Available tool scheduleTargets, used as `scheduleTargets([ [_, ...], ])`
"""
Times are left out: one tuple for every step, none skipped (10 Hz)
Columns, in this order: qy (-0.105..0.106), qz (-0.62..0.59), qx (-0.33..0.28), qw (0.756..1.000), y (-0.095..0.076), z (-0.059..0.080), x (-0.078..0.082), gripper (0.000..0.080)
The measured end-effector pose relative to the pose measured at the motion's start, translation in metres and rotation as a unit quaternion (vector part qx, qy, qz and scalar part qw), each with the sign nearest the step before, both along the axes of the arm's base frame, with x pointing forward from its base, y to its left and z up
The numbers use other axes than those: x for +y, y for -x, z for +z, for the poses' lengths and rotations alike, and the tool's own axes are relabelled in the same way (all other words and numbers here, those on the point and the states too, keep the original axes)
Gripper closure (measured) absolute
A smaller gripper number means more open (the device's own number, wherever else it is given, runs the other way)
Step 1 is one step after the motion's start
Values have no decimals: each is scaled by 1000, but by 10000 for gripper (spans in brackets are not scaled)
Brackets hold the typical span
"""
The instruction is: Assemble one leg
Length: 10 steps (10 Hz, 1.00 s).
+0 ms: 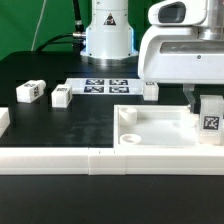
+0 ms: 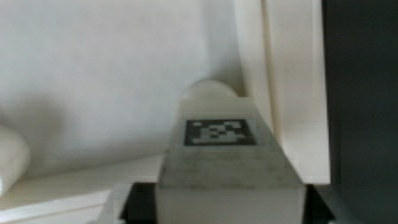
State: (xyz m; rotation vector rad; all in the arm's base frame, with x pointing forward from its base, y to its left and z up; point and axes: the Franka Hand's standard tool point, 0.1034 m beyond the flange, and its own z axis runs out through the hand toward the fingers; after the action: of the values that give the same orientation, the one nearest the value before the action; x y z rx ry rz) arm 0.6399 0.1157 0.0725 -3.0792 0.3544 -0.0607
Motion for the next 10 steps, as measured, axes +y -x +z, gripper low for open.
scheduleTargets([
  [0, -2, 0, 1000, 0, 0, 0, 509],
  [-3, -45, 2, 999, 0, 0, 0, 509],
  [-7, -95, 4, 995, 0, 0, 0, 509],
  [-10, -150, 6, 989, 0, 0, 1, 509],
  [-12, -192, 7, 981, 0, -1, 0, 509],
  [-14, -230, 7, 973, 0, -1, 0, 509],
  [-18, -286, 10, 958, 0, -1, 0, 509],
  [-20, -339, 12, 941, 0, -1, 0, 508],
  [-22, -396, 15, 918, 1, -1, 0, 508],
  [-23, -443, 17, 896, 1, -1, 1, 508],
])
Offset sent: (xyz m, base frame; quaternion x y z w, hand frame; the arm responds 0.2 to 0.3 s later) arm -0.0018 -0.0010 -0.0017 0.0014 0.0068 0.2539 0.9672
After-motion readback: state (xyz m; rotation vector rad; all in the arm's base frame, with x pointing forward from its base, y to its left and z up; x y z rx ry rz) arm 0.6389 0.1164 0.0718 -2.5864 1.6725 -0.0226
